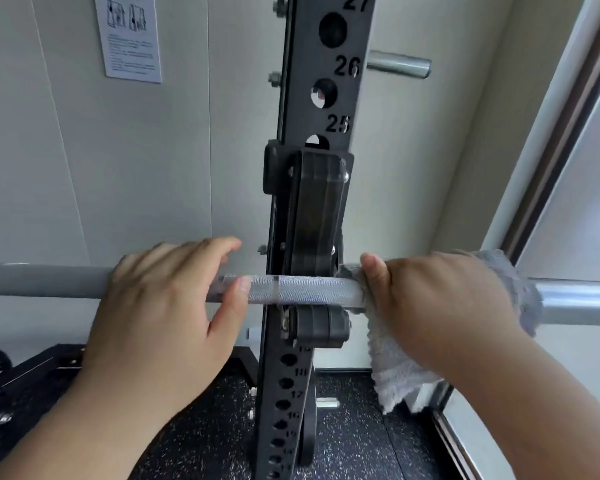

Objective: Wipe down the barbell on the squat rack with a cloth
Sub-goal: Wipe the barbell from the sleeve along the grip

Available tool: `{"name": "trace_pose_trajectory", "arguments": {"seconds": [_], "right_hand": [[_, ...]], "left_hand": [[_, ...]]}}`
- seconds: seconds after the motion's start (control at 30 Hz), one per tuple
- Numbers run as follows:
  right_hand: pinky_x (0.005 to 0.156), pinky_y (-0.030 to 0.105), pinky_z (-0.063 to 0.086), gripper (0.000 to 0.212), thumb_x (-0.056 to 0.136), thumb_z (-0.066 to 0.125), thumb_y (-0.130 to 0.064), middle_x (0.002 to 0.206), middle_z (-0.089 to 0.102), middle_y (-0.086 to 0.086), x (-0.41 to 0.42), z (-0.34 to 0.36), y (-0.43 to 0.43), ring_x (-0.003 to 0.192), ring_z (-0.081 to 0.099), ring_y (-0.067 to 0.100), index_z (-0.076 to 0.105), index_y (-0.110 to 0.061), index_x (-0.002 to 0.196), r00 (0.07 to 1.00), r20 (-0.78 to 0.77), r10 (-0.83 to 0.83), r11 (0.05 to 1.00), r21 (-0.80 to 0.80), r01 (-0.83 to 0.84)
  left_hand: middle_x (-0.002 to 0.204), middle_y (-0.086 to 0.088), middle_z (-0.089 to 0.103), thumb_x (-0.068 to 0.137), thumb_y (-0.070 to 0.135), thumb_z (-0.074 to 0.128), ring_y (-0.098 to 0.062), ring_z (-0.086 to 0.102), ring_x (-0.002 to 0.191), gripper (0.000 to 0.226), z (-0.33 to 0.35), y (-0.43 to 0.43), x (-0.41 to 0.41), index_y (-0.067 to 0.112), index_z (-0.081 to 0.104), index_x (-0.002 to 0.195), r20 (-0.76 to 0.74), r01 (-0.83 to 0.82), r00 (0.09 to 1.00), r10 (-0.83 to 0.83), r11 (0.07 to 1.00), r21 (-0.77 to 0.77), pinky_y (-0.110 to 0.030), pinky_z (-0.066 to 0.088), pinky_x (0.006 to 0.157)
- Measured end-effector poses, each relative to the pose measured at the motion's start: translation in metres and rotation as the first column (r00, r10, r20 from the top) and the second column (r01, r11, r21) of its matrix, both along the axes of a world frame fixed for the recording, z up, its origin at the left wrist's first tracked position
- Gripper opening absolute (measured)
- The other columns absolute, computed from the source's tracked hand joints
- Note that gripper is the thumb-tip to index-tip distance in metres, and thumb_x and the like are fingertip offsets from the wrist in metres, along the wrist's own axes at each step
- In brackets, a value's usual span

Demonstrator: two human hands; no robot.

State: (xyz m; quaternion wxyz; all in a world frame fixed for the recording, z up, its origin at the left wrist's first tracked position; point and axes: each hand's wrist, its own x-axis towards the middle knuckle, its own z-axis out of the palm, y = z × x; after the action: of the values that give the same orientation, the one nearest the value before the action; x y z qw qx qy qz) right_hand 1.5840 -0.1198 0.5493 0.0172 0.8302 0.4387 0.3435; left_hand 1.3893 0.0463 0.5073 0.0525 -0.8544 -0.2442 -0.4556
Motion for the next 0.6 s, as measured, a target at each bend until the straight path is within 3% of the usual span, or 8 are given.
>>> {"name": "trace_pose_trajectory", "arguments": {"seconds": [0.1, 0.2, 0.27, 0.33, 0.4, 0.5, 0.6], "right_hand": [[0.059, 0.04, 0.042, 0.07, 0.104, 0.007, -0.064, 0.058, 0.044, 0.001, -0.013, 0.005, 0.014, 0.061, 0.049, 0.03, 0.044, -0.017, 0.066, 0.953, -0.279, 0.115, 0.993, 0.012, -0.116], [0.069, 0.04, 0.047, 0.072, 0.1, 0.008, -0.07, 0.065, 0.053, 0.0, -0.01, 0.012, 0.004, 0.066, 0.054, 0.016, 0.048, -0.018, 0.071, 0.821, -0.51, 0.258, 0.966, 0.145, -0.214], [0.084, 0.038, 0.051, 0.072, 0.1, 0.009, -0.074, 0.089, 0.068, -0.008, -0.006, 0.013, -0.014, 0.087, 0.062, 0.007, 0.062, -0.026, 0.098, 0.773, -0.562, 0.294, 0.956, 0.187, -0.228], [0.099, 0.033, 0.045, 0.056, 0.1, 0.017, -0.07, 0.119, 0.066, -0.02, -0.006, 0.011, -0.029, 0.114, 0.058, 0.004, 0.054, -0.041, 0.129, 0.826, -0.519, 0.222, 0.975, 0.105, -0.196], [0.102, 0.03, 0.042, 0.047, 0.103, 0.018, -0.061, 0.125, 0.061, -0.023, -0.005, 0.005, -0.036, 0.122, 0.056, 0.007, 0.047, -0.045, 0.137, 0.91, -0.387, 0.147, 0.987, -0.005, -0.162], [0.098, 0.042, 0.051, 0.048, 0.107, 0.013, -0.059, 0.115, 0.065, -0.015, -0.007, -0.006, -0.032, 0.111, 0.064, 0.019, 0.049, -0.04, 0.133, 0.971, -0.219, 0.096, 0.992, -0.054, -0.11], [0.089, 0.046, 0.052, 0.054, 0.109, 0.009, -0.058, 0.103, 0.065, -0.01, -0.002, -0.018, -0.022, 0.099, 0.065, 0.026, 0.055, -0.033, 0.124, 0.975, -0.188, 0.116, 0.993, 0.026, -0.113]], "left_hand": [[0.101, 0.002, 0.075, 0.1, 0.045, 0.044, -0.034, 0.067, 0.096, 0.041, -0.007, 0.002, 0.004, 0.019, 0.072, 0.114, -0.067, -0.021, 0.997, 0.024, 0.999, 0.041, -0.048, 0.041, 0.087], [0.101, 0.003, 0.073, 0.099, 0.045, 0.047, -0.034, 0.067, 0.093, 0.038, -0.009, 0.006, 0.001, 0.019, 0.073, 0.109, -0.07, -0.001, 0.998, 0.007, 0.997, 0.078, -0.048, 0.041, 0.088], [0.094, 0.003, 0.07, 0.099, 0.047, 0.048, -0.034, 0.063, 0.086, 0.037, -0.01, 0.008, -0.001, 0.019, 0.072, 0.104, -0.08, 0.001, 0.997, 0.007, 0.996, 0.093, -0.048, 0.041, 0.085], [0.087, 0.002, 0.066, 0.099, 0.049, 0.047, -0.034, 0.059, 0.081, 0.038, -0.009, 0.008, 0.0, 0.018, 0.069, 0.099, -0.094, -0.006, 0.995, 0.015, 0.995, 0.095, -0.047, 0.039, 0.08], [0.083, 0.003, 0.063, 0.098, 0.052, 0.045, -0.034, 0.057, 0.079, 0.04, -0.006, 0.007, 0.0, 0.019, 0.067, 0.096, -0.116, -0.014, 0.993, 0.024, 0.996, 0.083, -0.046, 0.037, 0.077], [0.077, 0.003, 0.06, 0.099, 0.057, 0.04, -0.033, 0.056, 0.075, 0.045, -0.002, 0.007, 0.001, 0.02, 0.065, 0.092, -0.148, -0.015, 0.989, 0.025, 0.998, 0.067, -0.046, 0.035, 0.075], [0.074, 0.003, 0.06, 0.1, 0.06, 0.036, -0.033, 0.056, 0.072, 0.049, 0.001, 0.008, 0.001, 0.021, 0.063, 0.088, -0.165, -0.017, 0.986, 0.028, 0.998, 0.068, -0.045, 0.035, 0.074]]}}
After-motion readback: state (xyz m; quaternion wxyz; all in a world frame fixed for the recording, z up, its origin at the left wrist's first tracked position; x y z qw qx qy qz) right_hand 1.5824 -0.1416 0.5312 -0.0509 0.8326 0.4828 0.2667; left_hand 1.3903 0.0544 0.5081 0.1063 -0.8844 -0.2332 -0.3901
